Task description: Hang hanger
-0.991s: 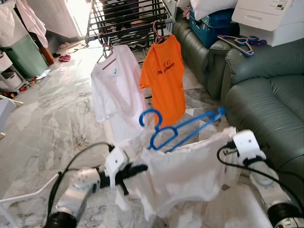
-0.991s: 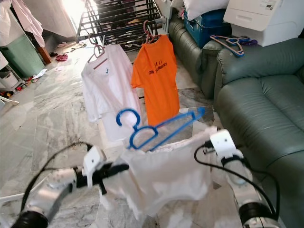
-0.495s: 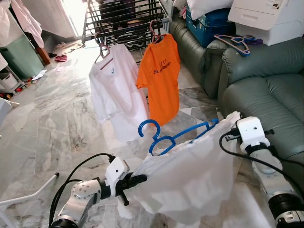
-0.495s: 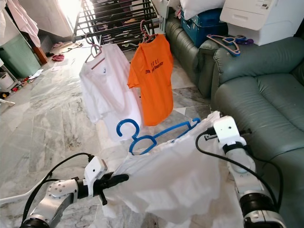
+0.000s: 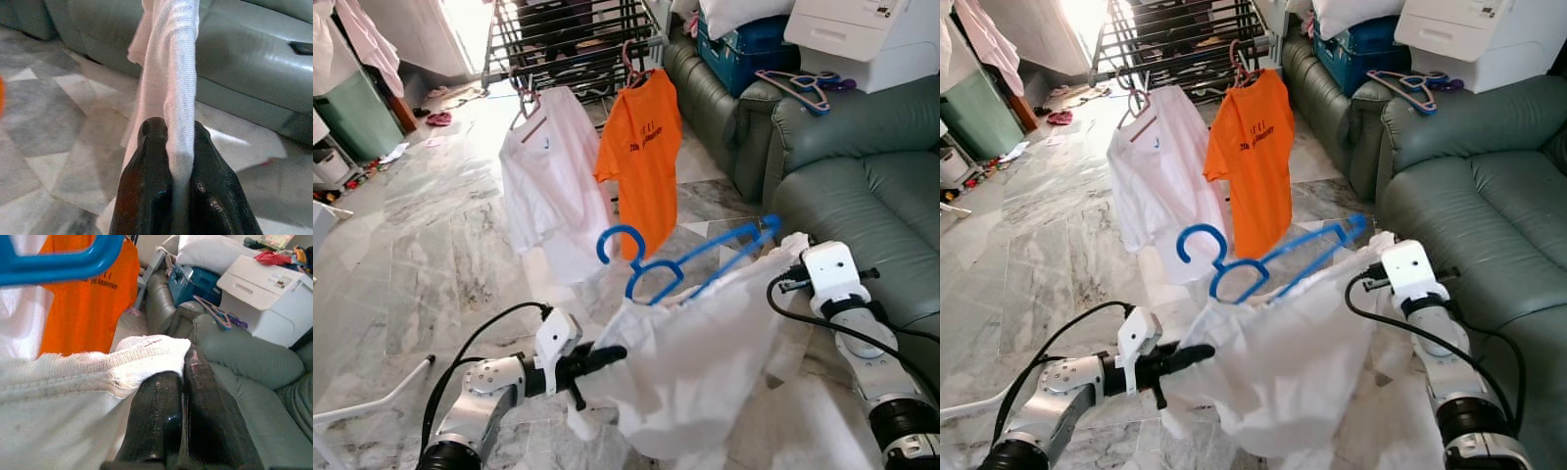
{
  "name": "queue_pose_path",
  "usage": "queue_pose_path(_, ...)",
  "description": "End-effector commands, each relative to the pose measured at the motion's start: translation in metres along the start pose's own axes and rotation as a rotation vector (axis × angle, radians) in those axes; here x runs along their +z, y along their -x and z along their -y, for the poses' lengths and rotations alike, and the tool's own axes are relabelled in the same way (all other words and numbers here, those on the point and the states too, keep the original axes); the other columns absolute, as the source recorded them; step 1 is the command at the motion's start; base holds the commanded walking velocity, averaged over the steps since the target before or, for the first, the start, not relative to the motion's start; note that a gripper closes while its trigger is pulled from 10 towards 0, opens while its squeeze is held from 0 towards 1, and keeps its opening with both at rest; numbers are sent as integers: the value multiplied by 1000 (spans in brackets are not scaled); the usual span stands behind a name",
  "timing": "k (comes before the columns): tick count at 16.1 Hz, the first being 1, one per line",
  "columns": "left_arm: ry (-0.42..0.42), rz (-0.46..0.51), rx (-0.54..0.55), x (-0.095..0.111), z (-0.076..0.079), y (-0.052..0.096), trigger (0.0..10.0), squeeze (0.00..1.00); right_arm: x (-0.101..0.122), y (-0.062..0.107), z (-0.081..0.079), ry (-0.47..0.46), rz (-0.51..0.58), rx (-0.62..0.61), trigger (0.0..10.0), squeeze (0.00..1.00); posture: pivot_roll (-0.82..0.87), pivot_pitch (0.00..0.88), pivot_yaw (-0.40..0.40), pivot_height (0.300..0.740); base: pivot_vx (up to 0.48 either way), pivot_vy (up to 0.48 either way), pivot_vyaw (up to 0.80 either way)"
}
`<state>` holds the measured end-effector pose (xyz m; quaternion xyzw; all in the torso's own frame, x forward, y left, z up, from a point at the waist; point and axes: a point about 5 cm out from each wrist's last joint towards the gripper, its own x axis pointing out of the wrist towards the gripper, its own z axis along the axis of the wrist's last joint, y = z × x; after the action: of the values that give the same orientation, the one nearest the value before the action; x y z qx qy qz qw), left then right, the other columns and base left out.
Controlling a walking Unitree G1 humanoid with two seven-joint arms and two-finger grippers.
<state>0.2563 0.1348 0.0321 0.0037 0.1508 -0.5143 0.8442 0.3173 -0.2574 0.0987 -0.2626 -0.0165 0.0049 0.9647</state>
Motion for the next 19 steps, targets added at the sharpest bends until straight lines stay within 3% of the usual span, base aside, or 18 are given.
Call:
queue_pose_path(1, -12, -20, -6, 0, -2, 7, 1176, 0, 6, -6, 3, 2, 18, -6, 0, 0, -199, 37, 134, 740, 0, 0, 0)
queue_pose_path(4, -9, -76, 16, -13, -3, 14, 1647, 0, 11, -8, 9, 9, 37, -16, 0, 0, -202, 38, 133, 740, 0, 0, 0)
queue_pose_path(8, 13, -39, 132, -10, -15, 15, 2549, 0, 10, -7, 10, 14, 39, -9, 0, 0, -205, 36, 130, 740, 0, 0, 0)
queue_pose_path(10, 34, -34, 139, -9, -18, 17, 1255, 0, 9, -6, 7, 11, 40, -3, 0, 0, -205, 35, 131, 740, 0, 0, 0)
queue_pose_path(13, 44, -55, 71, -14, -11, 19, 706, 0, 10, -6, 9, 13, 40, -4, 0, 0, -206, 36, 134, 740, 0, 0, 0)
queue_pose_path(14, 47, -56, 47, -15, -9, 20, 0, 0, 10, -7, 12, 19, 41, -8, 0, 0, -206, 35, 136, 740, 0, 0, 0)
queue_pose_path(19, 55, -78, 0, -19, -5, 22, 0, 0, 15, -12, 16, 36, 48, -1, 0, 0, -205, 32, 138, 740, 0, 0, 0)
